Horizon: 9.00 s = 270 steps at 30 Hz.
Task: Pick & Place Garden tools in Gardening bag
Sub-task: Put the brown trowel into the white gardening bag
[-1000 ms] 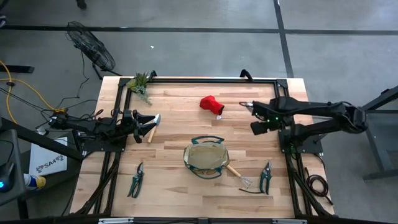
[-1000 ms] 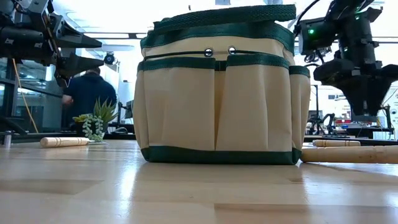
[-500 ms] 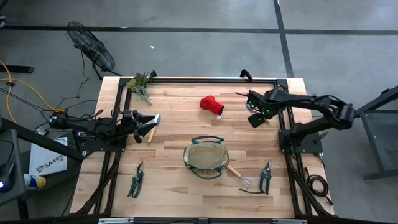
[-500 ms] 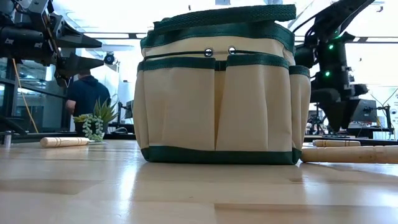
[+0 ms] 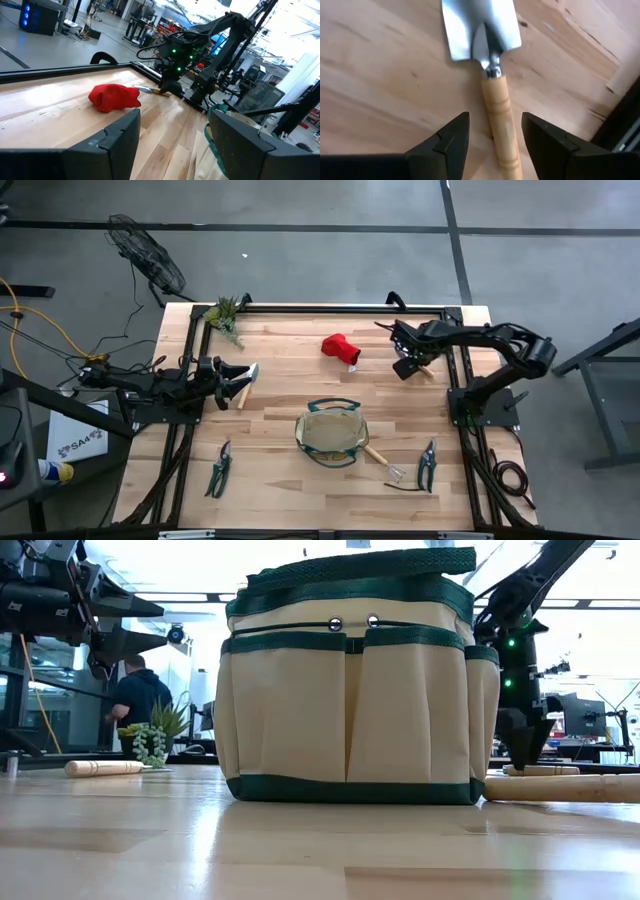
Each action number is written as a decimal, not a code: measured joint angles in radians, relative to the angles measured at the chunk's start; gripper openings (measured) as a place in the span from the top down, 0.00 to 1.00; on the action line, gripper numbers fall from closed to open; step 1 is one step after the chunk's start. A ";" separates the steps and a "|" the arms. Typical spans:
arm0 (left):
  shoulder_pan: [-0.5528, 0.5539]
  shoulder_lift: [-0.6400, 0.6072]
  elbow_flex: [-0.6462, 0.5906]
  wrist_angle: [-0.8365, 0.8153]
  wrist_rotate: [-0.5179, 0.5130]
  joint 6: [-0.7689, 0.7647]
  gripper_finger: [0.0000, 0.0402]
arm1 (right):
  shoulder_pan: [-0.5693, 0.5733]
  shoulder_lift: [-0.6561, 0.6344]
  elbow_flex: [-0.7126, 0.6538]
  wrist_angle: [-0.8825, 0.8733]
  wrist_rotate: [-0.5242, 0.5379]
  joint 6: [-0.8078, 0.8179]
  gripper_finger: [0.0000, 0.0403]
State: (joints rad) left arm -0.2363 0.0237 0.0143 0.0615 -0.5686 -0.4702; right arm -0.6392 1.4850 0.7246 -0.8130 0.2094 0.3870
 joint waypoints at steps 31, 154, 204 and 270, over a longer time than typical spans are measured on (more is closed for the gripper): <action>0.000 0.000 0.000 0.000 0.000 0.000 0.42 | -0.066 0.069 0.001 0.054 -0.108 -0.018 0.57; 0.000 1.273 0.956 0.273 -0.062 1.469 0.42 | 0.502 -0.217 0.000 1.494 -0.263 1.061 0.87; 0.062 1.486 1.096 0.252 0.081 1.874 0.42 | 0.515 -0.217 0.000 1.453 -0.340 1.087 0.87; -0.122 1.437 1.096 0.837 -0.674 1.555 0.84 | 0.370 -0.231 0.000 1.432 -0.611 0.903 0.49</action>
State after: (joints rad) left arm -0.3580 1.4602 1.1099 0.8988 -1.2429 1.0851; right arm -0.2697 1.2538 0.7250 0.6190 -0.4015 1.2896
